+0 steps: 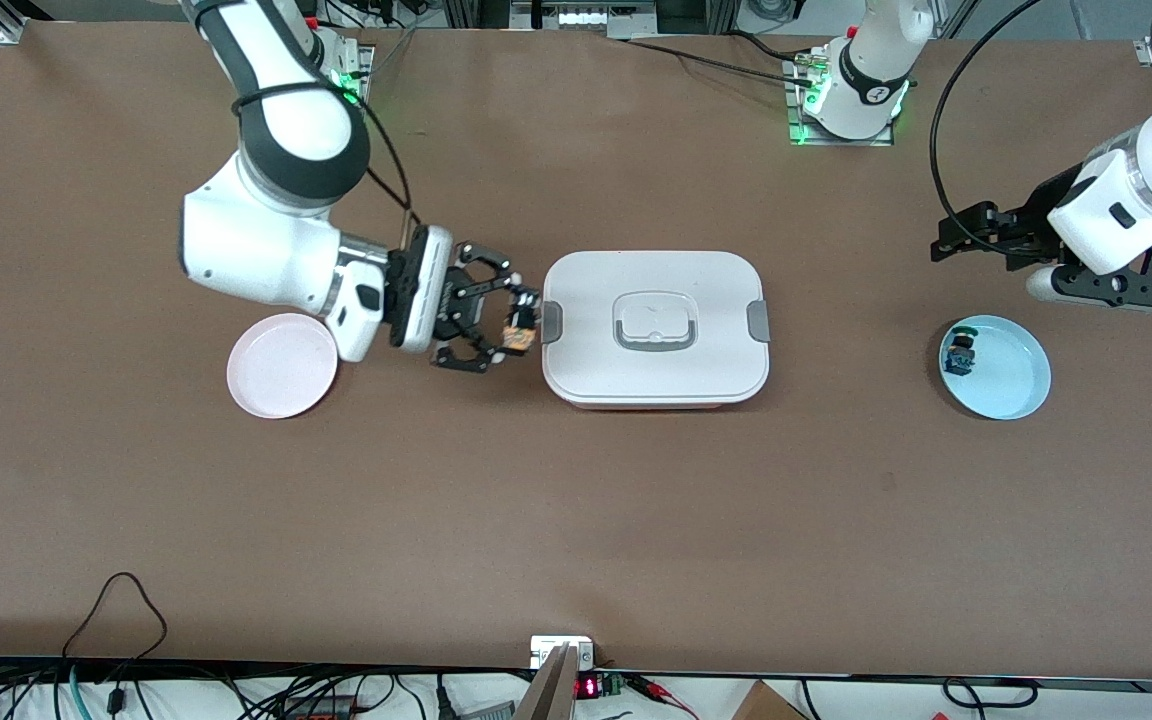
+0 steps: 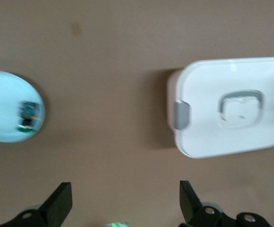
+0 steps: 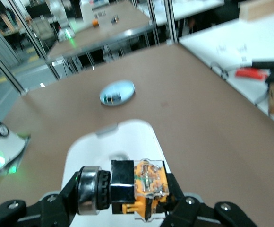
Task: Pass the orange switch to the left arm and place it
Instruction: 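Lift the orange switch with the right gripper over the white box, then hold the switch above the box while the left gripper grasps it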
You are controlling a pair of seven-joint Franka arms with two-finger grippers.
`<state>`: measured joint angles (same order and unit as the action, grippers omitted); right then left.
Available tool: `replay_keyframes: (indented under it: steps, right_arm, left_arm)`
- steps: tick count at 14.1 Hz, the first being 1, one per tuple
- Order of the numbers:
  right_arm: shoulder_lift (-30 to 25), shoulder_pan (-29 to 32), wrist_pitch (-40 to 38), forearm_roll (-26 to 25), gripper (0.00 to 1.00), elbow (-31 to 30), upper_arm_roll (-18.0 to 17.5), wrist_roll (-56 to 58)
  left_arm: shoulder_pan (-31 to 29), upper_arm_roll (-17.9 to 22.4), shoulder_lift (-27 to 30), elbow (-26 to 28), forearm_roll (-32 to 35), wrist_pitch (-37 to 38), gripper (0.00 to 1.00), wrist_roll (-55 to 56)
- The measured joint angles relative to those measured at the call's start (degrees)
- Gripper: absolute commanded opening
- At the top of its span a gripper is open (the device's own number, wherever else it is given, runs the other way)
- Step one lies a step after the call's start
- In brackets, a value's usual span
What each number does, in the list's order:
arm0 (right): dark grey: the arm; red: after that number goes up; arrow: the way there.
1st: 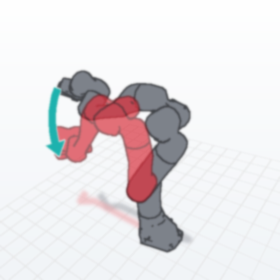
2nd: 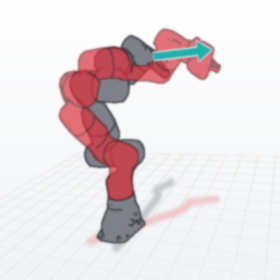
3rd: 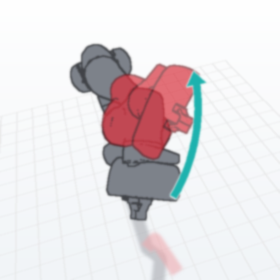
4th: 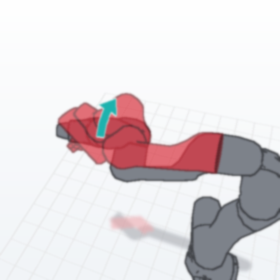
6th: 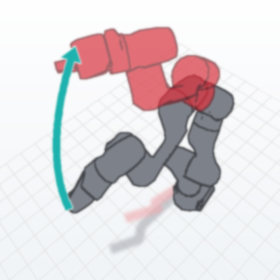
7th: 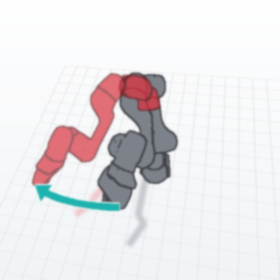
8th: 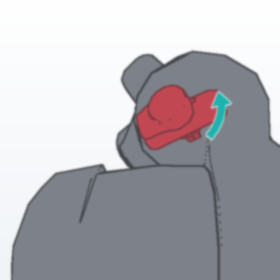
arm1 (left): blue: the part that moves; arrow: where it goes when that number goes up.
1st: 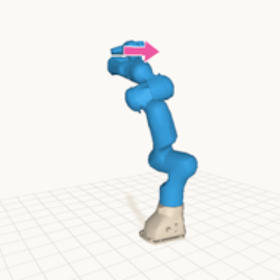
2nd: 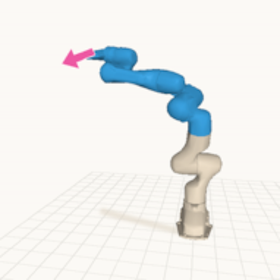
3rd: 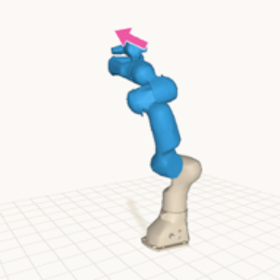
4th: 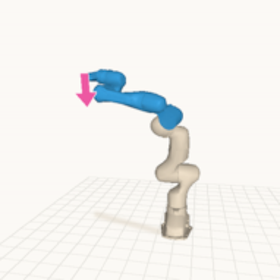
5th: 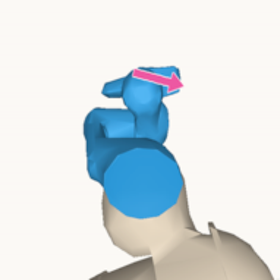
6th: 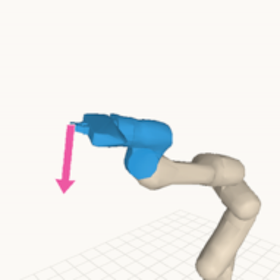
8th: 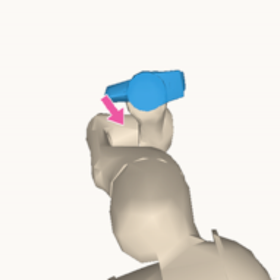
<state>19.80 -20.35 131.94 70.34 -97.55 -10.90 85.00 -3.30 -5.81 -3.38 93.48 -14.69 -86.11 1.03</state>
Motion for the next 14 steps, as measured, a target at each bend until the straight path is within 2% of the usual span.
replay_keyframes:
  steps: [3,4,5,7,10,12,14]
  right_arm:
    - [0.2,-5.1,4.9,21.9,0.13,0.3,-0.1,13.6]
    - [0.4,-6.6,6.3,27.1,0.13,0.7,-0.1,17.4]
    - [0.9,-8.0,7.8,30.2,0.13,1.8,-0.1,19.3]
    - [1.9,-10.3,10.5,33.5,0.13,4.4,-0.1,20.0]
    - [2.9,-12.1,11.4,34.6,0.13,6.3,-0.1,20.6]
    - [3.7,-12.7,11.4,34.9,0.13,7.2,-0.1,21.0]
    - [4.8,-13.7,11.4,35.1,0.13,8.7,-0.1,21.1]
  left_arm:
    - [-2.1,0.2,-2.4,0.0,-13.5,5.0,1.00,0.0]
    - [-2.7,0.2,-3.5,0.0,-19.2,6.3,1.00,0.0]
    - [-3.1,0.2,-4.7,0.0,-24.6,7.0,1.00,-0.1]
    - [-3.1,0.0,-6.5,0.1,-34.2,7.4,1.00,-0.1]
    - [-2.7,-1.0,-9.3,0.1,-46.2,6.2,1.00,-2.5]
    - [-1.8,-2.7,-10.5,0.0,-51.1,3.7,1.00,-4.5]
    - [0.2,-4.1,-10.8,0.0,-52.7,-0.3,1.00,-4.9]
